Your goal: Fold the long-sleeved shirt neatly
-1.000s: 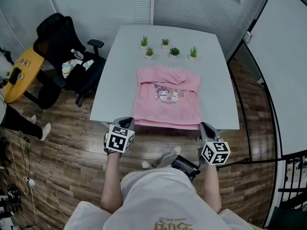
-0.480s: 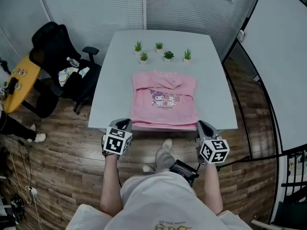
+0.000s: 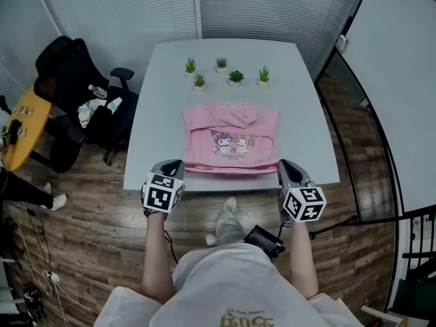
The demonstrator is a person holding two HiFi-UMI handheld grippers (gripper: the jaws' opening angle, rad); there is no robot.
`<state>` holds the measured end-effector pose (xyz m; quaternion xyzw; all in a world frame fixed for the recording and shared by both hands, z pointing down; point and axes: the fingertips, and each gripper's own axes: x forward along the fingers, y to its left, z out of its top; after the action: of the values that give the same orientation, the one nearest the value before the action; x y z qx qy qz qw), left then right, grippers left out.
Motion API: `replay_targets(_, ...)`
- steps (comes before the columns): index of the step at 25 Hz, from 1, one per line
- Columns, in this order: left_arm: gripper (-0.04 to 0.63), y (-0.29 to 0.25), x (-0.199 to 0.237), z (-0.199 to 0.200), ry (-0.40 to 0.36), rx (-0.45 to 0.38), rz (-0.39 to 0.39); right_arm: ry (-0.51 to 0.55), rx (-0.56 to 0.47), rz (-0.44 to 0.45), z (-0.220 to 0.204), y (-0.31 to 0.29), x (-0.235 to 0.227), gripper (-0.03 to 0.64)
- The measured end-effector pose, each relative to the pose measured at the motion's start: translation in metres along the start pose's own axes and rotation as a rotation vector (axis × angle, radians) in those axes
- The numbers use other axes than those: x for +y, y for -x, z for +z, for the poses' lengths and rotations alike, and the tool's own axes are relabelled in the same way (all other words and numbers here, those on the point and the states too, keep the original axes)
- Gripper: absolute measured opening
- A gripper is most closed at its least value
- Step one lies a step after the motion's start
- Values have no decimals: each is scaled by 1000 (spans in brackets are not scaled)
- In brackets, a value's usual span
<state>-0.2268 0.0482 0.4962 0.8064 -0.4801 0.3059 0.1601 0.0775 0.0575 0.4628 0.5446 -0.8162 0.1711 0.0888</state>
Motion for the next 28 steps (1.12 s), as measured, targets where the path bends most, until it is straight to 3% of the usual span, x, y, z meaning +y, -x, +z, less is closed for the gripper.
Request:
replay_targets(10,15,-51,31,31,-84,31,7,23,19,-26,16,-56,-17,21)
replay_targets(28,15,-134,92,96,-94,36,12,-13,-20,-34,70,-154,-58,21)
